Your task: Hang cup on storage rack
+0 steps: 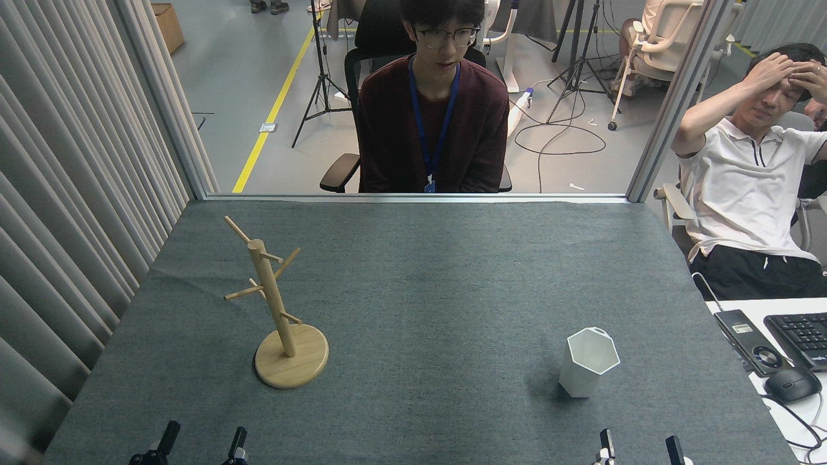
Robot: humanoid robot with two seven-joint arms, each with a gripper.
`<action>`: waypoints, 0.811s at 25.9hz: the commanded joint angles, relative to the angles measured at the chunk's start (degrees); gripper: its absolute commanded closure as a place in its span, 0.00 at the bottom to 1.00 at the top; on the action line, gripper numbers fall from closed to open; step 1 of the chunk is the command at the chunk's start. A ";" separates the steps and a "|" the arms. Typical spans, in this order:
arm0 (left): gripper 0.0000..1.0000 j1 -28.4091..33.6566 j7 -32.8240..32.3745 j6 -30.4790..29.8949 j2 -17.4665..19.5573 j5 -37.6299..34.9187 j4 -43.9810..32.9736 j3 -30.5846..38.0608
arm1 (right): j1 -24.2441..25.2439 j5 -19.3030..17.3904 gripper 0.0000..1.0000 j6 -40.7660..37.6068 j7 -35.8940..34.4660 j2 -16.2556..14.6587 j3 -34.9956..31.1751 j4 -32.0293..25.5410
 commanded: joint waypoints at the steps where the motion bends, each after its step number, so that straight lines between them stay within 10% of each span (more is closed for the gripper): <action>1: 0.00 -0.09 -0.04 -0.03 -0.07 0.00 0.18 0.00 | -0.05 0.00 0.02 -0.01 0.24 -0.02 0.00 -0.02; 21: 0.00 -0.44 0.05 0.24 -0.24 0.09 1.76 0.09 | -18.51 0.26 0.02 0.17 0.85 -2.75 2.90 22.13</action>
